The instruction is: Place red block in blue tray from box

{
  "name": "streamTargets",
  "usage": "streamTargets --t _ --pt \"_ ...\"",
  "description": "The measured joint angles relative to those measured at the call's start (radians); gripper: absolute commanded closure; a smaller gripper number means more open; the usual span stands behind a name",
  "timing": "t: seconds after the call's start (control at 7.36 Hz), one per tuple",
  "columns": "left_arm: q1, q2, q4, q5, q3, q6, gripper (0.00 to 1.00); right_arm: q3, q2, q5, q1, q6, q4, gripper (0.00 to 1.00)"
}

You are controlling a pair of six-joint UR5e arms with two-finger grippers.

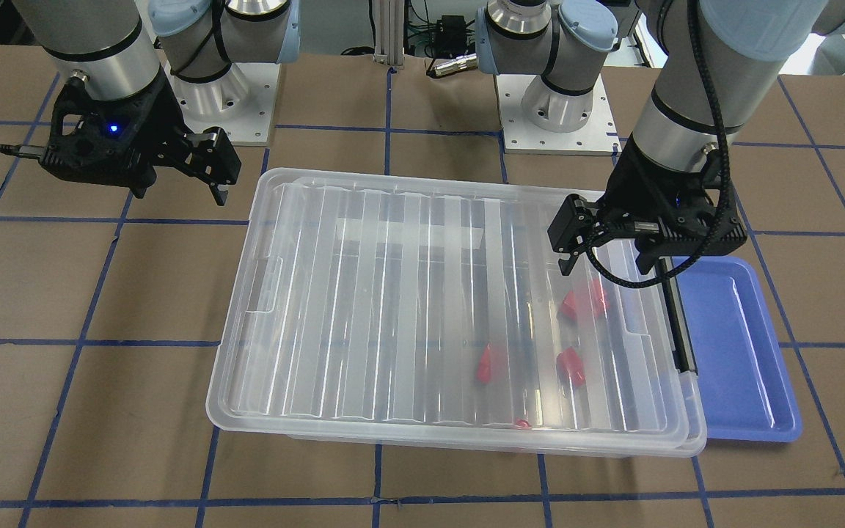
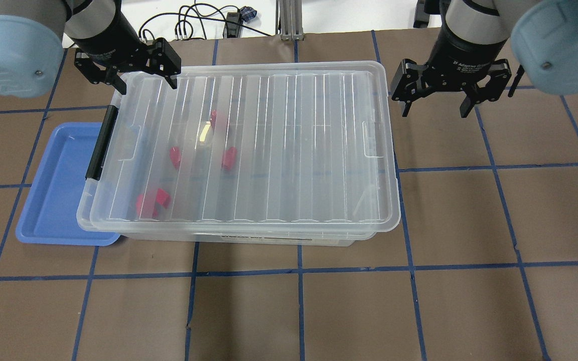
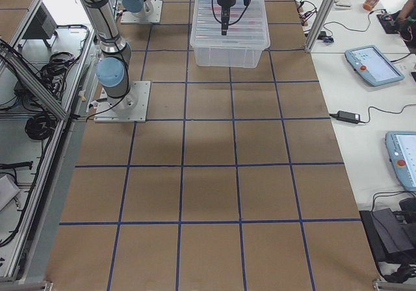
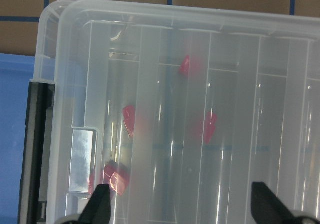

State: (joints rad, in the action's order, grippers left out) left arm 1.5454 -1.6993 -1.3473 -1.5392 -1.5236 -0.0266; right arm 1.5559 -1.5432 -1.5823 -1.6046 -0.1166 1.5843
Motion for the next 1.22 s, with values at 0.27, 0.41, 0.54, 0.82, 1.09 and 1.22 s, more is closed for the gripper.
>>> streamTargets --t 0.27,0.41,0.54,0.82,1.09,1.22 --pt "0.0 -0.003 0.002 0.001 -0.003 0.0 0.0 0.002 0.0 -0.001 0.0 0.0 0.001 0.0" --pt "0.002 -0.005 0.003 0.002 -0.01 -0.001 0.0 0.004 -0.001 -0.003 0.0 0.0 0.001 0.0" --pt "0.003 -0.006 0.006 0.002 -0.024 -0.001 0.0 0.008 0.0 -0.003 0.0 0.0 0.002 0.0" --pt "0.005 -0.005 0.003 -0.001 -0.029 -0.001 0.0 0.045 0.0 0.004 -0.005 0.0 0.052 0.0" --pt "0.007 0.007 -0.005 -0.004 -0.023 0.0 0.0 0.19 0.013 0.015 -0.01 0.008 0.277 0.0" --pt "0.009 0.022 -0.032 -0.004 -0.018 0.0 0.0 0.23 0.042 0.036 -0.01 0.009 0.364 0.0"
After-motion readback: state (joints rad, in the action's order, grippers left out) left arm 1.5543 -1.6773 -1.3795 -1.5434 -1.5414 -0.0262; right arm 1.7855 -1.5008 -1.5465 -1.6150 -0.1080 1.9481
